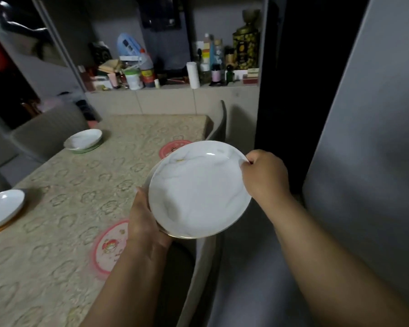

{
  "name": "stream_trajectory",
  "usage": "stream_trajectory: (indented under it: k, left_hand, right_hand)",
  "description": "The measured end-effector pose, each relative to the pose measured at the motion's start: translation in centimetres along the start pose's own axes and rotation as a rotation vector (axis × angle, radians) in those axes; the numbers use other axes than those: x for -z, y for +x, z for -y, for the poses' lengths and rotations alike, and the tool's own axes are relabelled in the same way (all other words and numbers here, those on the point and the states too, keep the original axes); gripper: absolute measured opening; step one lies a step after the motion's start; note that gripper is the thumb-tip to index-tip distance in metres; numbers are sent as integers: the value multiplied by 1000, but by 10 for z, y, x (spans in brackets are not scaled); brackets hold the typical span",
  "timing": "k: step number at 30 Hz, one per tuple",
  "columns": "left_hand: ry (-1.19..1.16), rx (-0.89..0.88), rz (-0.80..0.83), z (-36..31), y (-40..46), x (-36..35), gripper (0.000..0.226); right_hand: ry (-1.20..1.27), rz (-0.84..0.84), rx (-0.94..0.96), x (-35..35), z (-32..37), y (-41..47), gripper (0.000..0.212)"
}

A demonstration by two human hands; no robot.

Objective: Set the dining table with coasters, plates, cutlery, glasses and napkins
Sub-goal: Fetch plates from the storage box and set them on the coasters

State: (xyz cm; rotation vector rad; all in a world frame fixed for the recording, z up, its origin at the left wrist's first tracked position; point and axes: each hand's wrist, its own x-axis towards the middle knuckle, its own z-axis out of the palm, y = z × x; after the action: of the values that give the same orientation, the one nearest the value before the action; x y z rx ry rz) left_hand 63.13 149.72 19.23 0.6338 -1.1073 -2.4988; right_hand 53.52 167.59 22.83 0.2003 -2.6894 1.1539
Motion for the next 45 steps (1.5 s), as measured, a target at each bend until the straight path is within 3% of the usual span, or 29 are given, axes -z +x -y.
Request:
stream_trajectory:
  k: [14,22,26,32,37,40,42,45]
  left_hand:
    - [-304,-267,-581,-52,36,135,47]
    - [-446,-561,-1045,-49,-19,214,33]
    - [-522,-638,-1190,-38,-43,229,45]
    - [-551,-665,-1228,-26,-54,222,50]
    - [-567,-688,-1173,-22,-46,210,40]
    - [-541,-684,-1129,-23,-38,202,40]
    - [-511,-666,-1098,-24,-28,194,40]
    - [-470,-648,-1000,-29,-10,179,44]
  right_hand:
    - [333,366,30,-172,96,69,22]
    - [196,550,-30,-273,87,43,23]
    - [89,687,-38,-309,69,20,25]
    - [4,864,-37,-342,55,-13,23]
    - [-21,984,-109,-354,44,-19,21]
    - [-135,1006,16,-350,50,-13,25]
    - [-187,914,147,-343,65,-6,36]
    - [83,921,205,-329,97,5,46]
